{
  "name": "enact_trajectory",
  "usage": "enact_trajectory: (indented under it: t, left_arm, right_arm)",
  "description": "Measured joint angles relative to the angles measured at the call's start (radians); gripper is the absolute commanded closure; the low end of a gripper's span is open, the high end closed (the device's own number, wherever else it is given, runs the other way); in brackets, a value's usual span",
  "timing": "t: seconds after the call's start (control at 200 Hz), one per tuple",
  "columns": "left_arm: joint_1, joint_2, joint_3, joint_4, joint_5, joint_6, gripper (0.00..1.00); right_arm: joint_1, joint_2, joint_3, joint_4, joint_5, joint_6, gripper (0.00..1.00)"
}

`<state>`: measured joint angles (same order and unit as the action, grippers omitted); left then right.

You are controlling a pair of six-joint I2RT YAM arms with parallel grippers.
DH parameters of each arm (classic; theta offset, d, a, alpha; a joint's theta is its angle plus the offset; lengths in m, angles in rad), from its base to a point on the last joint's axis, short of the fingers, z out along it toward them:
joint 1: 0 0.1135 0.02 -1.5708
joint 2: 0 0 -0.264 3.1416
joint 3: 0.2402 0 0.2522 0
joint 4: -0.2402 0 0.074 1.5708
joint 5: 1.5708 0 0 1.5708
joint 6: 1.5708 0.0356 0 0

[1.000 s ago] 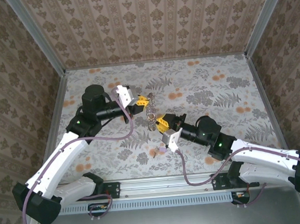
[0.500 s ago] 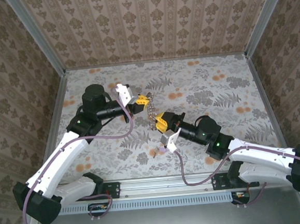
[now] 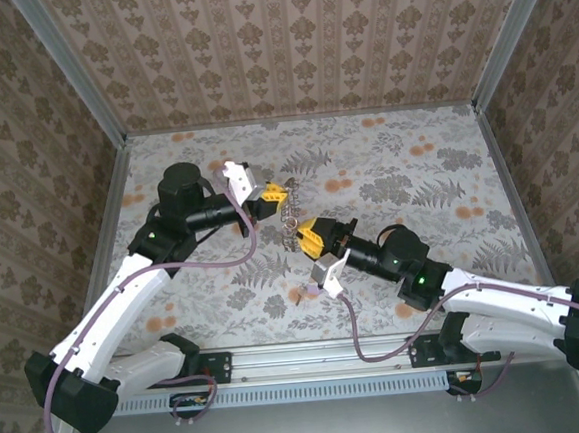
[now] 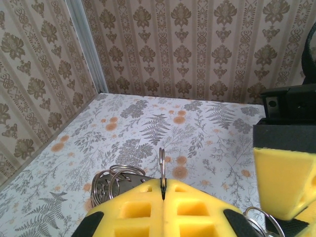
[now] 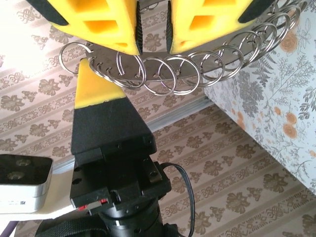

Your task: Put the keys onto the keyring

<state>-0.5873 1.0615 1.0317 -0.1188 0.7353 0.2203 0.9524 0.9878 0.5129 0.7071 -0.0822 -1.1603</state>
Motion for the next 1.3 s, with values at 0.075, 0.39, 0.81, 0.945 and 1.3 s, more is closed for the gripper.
enact_trajectory:
  t: [0.075,0.39,0.81,0.945,1.3]
  left_arm:
    - [0.001,0.000,0.000,0.000,-0.002,-0.001,1.00]
    - [0.001,0.000,0.000,0.000,-0.002,-0.004,1.00]
    - [0.001,0.002,0.000,0.000,-0.003,-0.004,1.00]
    - [0.001,0.006,0.000,0.000,-0.003,-0.004,1.00]
    - [0.001,0.006,0.000,0.000,-0.003,-0.004,1.00]
  right_arm:
    - [0.005,0.000,0.000,-0.003,0.000,-0.014,0.74]
    - [0.019,0.019,0.000,-0.060,-0.003,-0.147,0.73]
    - [0.021,0.048,0.016,-0.059,0.013,-0.252,0.82]
    - [0.021,0.043,0.018,-0.060,0.016,-0.255,0.83]
    - [0.021,0.017,0.018,-0.063,0.016,-0.250,0.83]
